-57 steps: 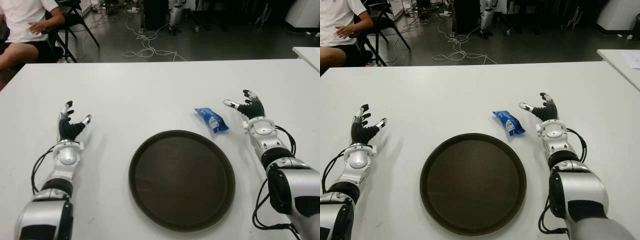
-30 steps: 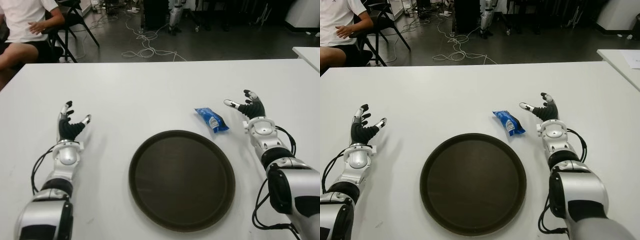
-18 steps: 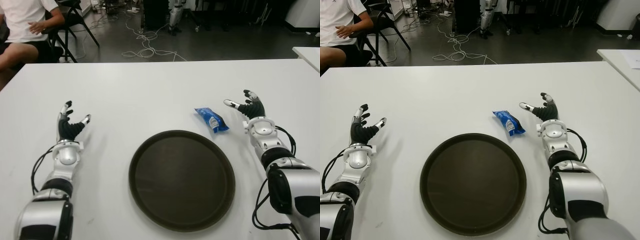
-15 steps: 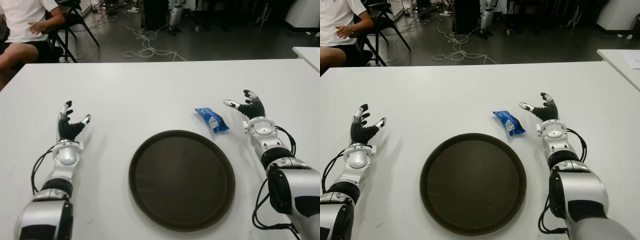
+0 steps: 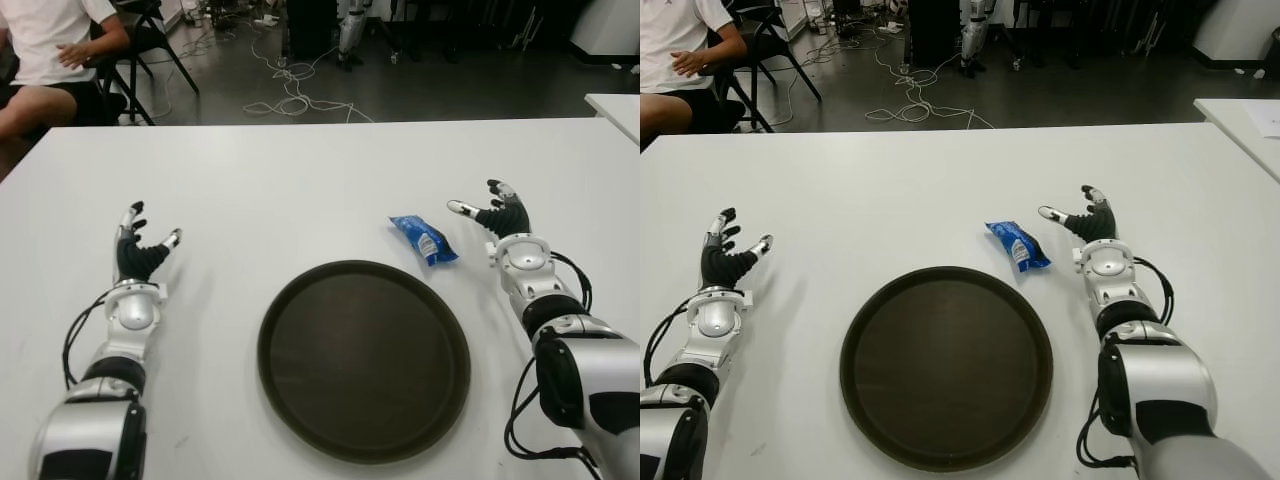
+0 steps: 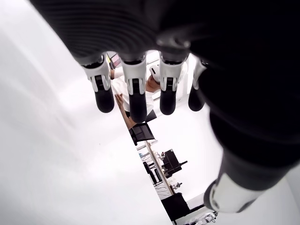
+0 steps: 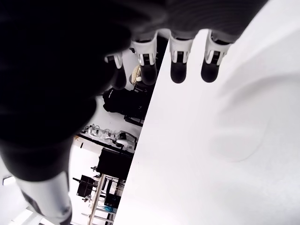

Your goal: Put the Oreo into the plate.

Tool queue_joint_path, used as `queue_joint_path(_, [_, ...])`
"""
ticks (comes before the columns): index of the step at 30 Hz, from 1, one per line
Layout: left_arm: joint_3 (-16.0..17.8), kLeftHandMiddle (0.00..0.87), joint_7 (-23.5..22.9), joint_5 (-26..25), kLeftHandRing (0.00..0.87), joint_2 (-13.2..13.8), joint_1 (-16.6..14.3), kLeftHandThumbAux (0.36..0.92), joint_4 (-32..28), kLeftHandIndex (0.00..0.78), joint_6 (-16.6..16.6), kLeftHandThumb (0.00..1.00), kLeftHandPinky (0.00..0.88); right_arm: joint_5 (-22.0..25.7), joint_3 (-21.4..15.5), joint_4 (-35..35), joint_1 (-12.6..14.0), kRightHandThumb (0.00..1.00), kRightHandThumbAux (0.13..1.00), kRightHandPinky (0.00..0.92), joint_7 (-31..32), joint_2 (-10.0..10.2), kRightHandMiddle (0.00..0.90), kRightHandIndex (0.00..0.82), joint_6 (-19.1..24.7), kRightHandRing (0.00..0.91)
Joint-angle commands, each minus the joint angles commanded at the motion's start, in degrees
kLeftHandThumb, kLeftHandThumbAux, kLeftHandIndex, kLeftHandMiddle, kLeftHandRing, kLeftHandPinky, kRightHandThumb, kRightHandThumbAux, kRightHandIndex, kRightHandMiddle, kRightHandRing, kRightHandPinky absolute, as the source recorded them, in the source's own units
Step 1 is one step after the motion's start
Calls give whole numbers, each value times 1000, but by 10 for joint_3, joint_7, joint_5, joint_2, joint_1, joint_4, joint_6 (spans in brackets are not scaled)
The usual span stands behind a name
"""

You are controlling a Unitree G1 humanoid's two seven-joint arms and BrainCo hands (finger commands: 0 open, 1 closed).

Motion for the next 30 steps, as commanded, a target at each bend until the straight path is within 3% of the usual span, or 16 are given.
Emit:
queue_joint_path(13, [-5, 121, 6, 7, 112, 3, -1, 789, 0, 77, 3, 18, 100, 0, -1, 0, 0, 0, 716, 41, 1, 1, 54, 33, 0, 38])
queue_joint_path(30, [-1, 120, 5, 3, 102, 1, -3, 756, 3, 72, 8, 16, 91, -6, 3, 1, 1, 0, 700, 37, 0, -1, 53, 36, -3, 33])
